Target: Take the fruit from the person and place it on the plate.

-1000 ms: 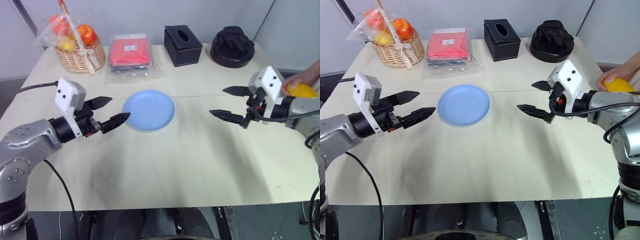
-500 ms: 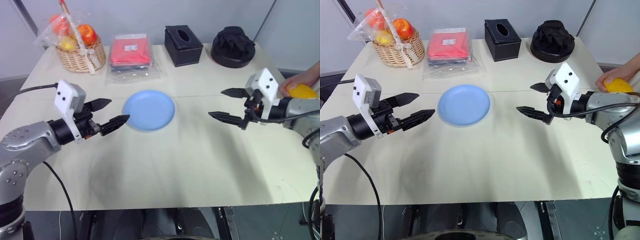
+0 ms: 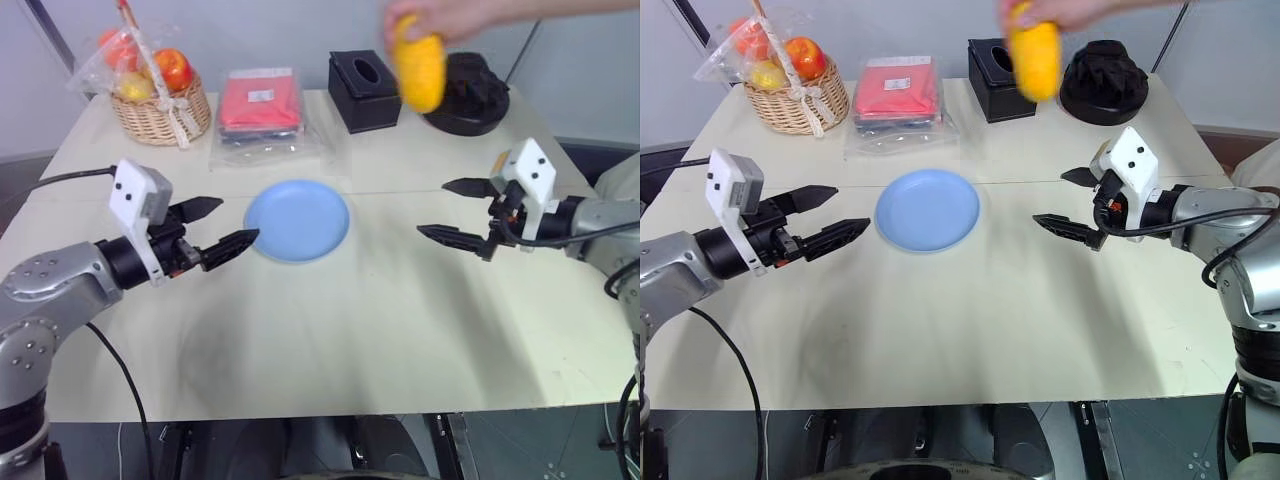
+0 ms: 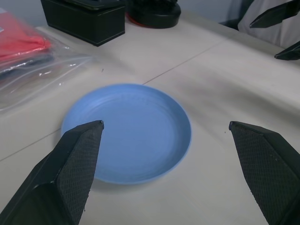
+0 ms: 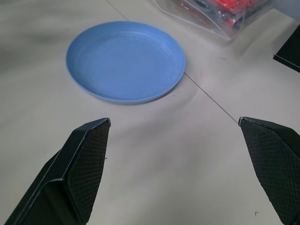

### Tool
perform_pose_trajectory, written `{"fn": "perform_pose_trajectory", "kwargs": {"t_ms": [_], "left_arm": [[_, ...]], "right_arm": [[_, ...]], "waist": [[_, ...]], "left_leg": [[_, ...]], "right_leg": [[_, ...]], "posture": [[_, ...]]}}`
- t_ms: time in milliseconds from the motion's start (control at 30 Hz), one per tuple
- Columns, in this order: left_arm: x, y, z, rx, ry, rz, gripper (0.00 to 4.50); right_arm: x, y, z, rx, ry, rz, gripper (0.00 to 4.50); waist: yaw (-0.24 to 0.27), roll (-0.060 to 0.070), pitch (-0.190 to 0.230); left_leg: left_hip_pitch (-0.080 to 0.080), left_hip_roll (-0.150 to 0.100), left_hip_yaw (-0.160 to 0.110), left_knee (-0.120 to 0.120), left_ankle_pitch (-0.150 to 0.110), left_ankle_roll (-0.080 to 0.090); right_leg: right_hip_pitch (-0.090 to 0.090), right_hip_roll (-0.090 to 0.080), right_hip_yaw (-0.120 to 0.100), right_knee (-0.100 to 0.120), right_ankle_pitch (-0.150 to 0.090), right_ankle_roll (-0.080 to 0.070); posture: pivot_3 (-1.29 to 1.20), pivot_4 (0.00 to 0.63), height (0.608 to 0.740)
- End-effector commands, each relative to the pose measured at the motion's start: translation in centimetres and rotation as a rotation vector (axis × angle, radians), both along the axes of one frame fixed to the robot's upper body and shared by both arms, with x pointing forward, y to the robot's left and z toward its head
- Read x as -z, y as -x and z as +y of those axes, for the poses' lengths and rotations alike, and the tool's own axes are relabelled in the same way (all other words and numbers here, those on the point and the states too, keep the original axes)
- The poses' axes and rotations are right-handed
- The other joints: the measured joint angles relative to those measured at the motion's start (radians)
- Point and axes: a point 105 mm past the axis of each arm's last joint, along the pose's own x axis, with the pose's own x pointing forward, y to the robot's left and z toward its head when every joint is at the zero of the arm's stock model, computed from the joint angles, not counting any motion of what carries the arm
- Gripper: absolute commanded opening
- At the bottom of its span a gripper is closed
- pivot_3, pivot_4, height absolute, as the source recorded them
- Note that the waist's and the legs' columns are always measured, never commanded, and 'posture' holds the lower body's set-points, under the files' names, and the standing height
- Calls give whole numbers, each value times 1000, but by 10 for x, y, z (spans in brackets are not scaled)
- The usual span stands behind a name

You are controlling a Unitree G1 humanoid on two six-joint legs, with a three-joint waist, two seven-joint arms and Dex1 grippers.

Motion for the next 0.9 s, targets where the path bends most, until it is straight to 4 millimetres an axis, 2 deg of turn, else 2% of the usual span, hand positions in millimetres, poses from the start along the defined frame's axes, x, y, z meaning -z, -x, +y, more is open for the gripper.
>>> {"fn": "perform_pose_trajectory", "kwargs": {"t_ms": [33, 100, 167, 233, 400, 500, 667, 900], "left_arm": [[-11, 2, -4, 18, -4, -55, 4482], [-11, 1, -5, 22, -4, -57, 4482], [-12, 0, -6, 25, -5, -59, 4482], [-12, 0, -7, 28, -4, -60, 4482], [-13, -2, -8, 35, -4, -64, 4482], [-13, -3, -9, 37, -2, -66, 4482], [-13, -3, -10, 36, -7, -71, 4482], [-13, -1, -9, 26, -7, -77, 4482]], "right_arm": [[-22, 1, 4, -1, -47, -82, 4500], [-35, -2, 8, 7, -119, -102, 4500], [-63, -5, 17, 5, -269, -110, 4500], [-79, -7, 24, 4, -343, -99, 4500], [-98, -20, 41, 44, -487, -13, 4500], [-96, -25, 56, 32, -503, 26, 4500], [-85, -42, 67, 80, -487, 56, 4500], [-89, -51, 94, 5, -485, 51, 4500]], "waist": [[0, 0, 0], [-3, 0, 0], [-7, 1, 0], [-6, 1, 1], [-2, 0, 0], [-1, 1, 0], [-5, 1, 0], [-10, 1, 0]], "left_leg": [[0, 0, 0, 0, 0, 0], [0, 0, 0, 0, 0, 0], [0, 0, 0, 0, 0, 0], [0, 0, 0, -1, 0, 0], [0, 0, 0, -1, 0, 0], [0, 0, 0, -1, 0, 0], [-1, 0, 0, -1, 0, 0], [-1, 0, 0, -2, 0, 0]], "right_leg": [[0, 0, 0, 0, 0, 0], [0, 0, 0, 0, 0, 0], [0, 0, 0, 0, 0, 0], [-1, 1, 1, 0, 0, 0], [-1, 0, 0, -1, 0, 0], [-1, 0, 0, -1, 0, 0], [-2, 0, 0, -1, 0, 0], [-2, 0, 0, 0, 0, 0]], "posture": [[0, 150, 740], [0, 150, 740], [0, 150, 740], [0, 150, 740], [0, 150, 740], [0, 150, 740], [0, 150, 740], [0, 150, 740]]}}
